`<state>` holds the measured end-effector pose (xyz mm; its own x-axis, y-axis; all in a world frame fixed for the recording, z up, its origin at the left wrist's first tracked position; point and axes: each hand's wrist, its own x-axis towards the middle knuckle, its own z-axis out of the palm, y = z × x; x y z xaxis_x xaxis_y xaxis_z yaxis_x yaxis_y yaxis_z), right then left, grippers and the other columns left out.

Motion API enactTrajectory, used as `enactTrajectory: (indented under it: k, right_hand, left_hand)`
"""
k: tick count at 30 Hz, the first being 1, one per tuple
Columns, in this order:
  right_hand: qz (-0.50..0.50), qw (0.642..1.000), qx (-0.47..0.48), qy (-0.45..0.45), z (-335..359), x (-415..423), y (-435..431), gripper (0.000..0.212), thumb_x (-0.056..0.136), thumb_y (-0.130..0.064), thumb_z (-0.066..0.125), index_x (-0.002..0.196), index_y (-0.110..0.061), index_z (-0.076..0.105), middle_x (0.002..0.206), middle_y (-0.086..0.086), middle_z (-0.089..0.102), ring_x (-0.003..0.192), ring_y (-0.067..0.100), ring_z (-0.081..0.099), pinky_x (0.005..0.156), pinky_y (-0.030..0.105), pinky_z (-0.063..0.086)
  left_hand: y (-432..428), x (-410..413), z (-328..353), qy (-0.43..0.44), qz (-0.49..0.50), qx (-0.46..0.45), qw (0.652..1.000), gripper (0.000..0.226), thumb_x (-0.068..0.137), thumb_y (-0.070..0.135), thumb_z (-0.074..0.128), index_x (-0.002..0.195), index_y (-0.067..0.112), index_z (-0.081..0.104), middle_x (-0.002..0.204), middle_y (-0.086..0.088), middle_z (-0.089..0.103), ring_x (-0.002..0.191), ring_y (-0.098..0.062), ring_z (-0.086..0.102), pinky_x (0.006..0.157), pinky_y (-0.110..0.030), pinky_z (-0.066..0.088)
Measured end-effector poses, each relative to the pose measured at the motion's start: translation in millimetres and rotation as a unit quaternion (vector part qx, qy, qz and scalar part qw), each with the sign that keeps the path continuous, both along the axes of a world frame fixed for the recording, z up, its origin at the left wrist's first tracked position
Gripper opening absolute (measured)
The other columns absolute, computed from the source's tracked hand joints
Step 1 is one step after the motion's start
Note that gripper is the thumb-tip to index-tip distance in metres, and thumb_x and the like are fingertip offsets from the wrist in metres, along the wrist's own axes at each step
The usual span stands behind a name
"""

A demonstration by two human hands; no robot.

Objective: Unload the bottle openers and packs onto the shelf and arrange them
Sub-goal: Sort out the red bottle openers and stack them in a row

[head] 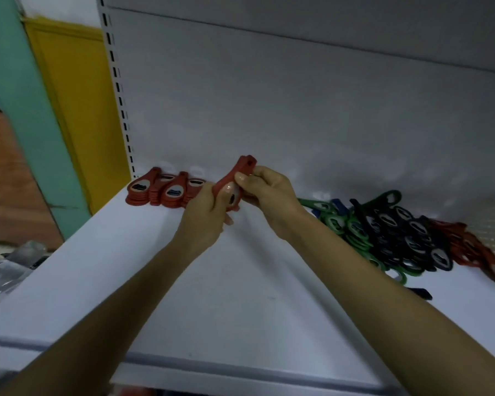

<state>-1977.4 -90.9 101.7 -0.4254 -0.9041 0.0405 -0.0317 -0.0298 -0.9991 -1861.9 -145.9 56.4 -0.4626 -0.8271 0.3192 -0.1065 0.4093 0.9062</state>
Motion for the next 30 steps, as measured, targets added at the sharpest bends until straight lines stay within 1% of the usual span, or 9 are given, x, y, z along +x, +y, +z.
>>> enactTrajectory:
  k: [3,6,9,12,16,19,21,25,30]
  right_hand:
    - [-0.021,1.0,-0.006,-0.02,-4,-4,-11,0.022,0.089,-0.007,0.062,0.11,0.0,0.063,0.105,0.018,0.069,0.091,0.025,0.068,0.079,0.026,0.057]
    - [-0.039,0.998,0.041,-0.012,-10,-8,-29,0.02,0.088,-0.005,0.063,0.107,0.002,0.065,0.104,0.019,0.069,0.081,0.022,0.068,0.07,0.024,0.058]
    - [-0.055,0.993,0.101,-0.03,-21,-10,-49,0.018,0.086,-0.003,0.066,0.103,0.005,0.064,0.106,0.023,0.068,0.083,0.028,0.067,0.067,0.028,0.057]
    - [-0.054,0.989,0.135,-0.022,-32,-8,-73,0.013,0.083,-0.002,0.07,0.092,0.005,0.066,0.106,0.027,0.067,0.096,0.038,0.067,0.078,0.04,0.058]
    - [-0.066,0.982,0.154,0.082,-42,-4,-103,0.031,0.077,-0.015,0.078,0.094,0.009,0.068,0.099,0.024,0.07,0.092,0.036,0.068,0.087,0.047,0.055]
    - [-0.071,0.949,0.183,0.246,-46,-5,-113,0.037,0.076,-0.03,0.078,0.088,0.005,0.07,0.087,0.014,0.071,0.082,0.027,0.068,0.073,0.035,0.056]
    - [-0.066,0.935,0.186,0.296,-47,-6,-115,0.037,0.077,-0.035,0.076,0.083,0.001,0.07,0.077,0.009,0.068,0.073,0.023,0.065,0.058,0.028,0.05]
    - [-0.048,0.935,0.186,0.297,-48,-5,-121,0.036,0.08,-0.032,0.073,0.09,0.002,0.069,0.084,0.013,0.07,0.076,0.027,0.069,0.07,0.039,0.058]
    - [-0.047,0.946,0.175,0.268,-56,-6,-122,0.034,0.081,-0.03,0.072,0.09,0.003,0.07,0.085,0.013,0.07,0.078,0.024,0.067,0.071,0.033,0.054]
  left_hand:
    - [-20,11,-2,-0.203,0.067,-0.271,0.939,0.053,0.095,0.05,0.027,0.097,0.007,0.058,0.08,-0.004,0.061,0.073,-0.02,0.059,0.064,-0.03,0.046]
    - [-40,26,-11,-0.258,0.108,-0.37,0.886,0.059,0.092,0.058,0.038,0.112,0.007,0.06,0.104,-0.01,0.064,0.096,-0.027,0.059,0.084,-0.036,0.044]
    - [-54,35,-25,-0.317,0.115,-0.373,0.865,0.082,0.083,0.068,0.034,0.13,0.002,0.052,0.131,-0.016,0.056,0.122,-0.032,0.051,0.106,-0.046,0.035]
    - [-58,36,-29,-0.355,0.121,-0.333,0.866,0.094,0.082,0.073,0.016,0.142,0.004,0.038,0.145,-0.015,0.041,0.136,-0.029,0.038,0.111,-0.046,0.025]
    - [-66,36,-37,-0.406,0.124,-0.336,0.841,0.091,0.082,0.07,0.002,0.146,0.013,0.031,0.153,-0.005,0.03,0.144,-0.018,0.019,0.116,-0.045,0.013]
    - [-71,35,-45,-0.398,0.113,-0.32,0.852,0.08,0.089,0.067,0.014,0.148,0.013,0.026,0.155,-0.004,0.025,0.146,-0.017,0.009,0.118,-0.046,0.002]
    - [-74,33,-48,-0.397,0.11,-0.316,0.855,0.073,0.093,0.06,0.024,0.149,0.013,0.022,0.157,-0.003,0.021,0.146,-0.016,0.005,0.118,-0.044,-0.004]
    - [-75,32,-50,-0.389,0.115,-0.316,0.858,0.069,0.093,0.056,0.028,0.148,0.014,0.024,0.155,-0.004,0.024,0.146,-0.018,0.01,0.117,-0.044,-0.006]
    - [-74,32,-48,-0.389,0.12,-0.32,0.855,0.068,0.092,0.056,0.034,0.146,0.014,0.029,0.152,-0.004,0.032,0.142,-0.02,0.023,0.117,-0.045,-0.001]
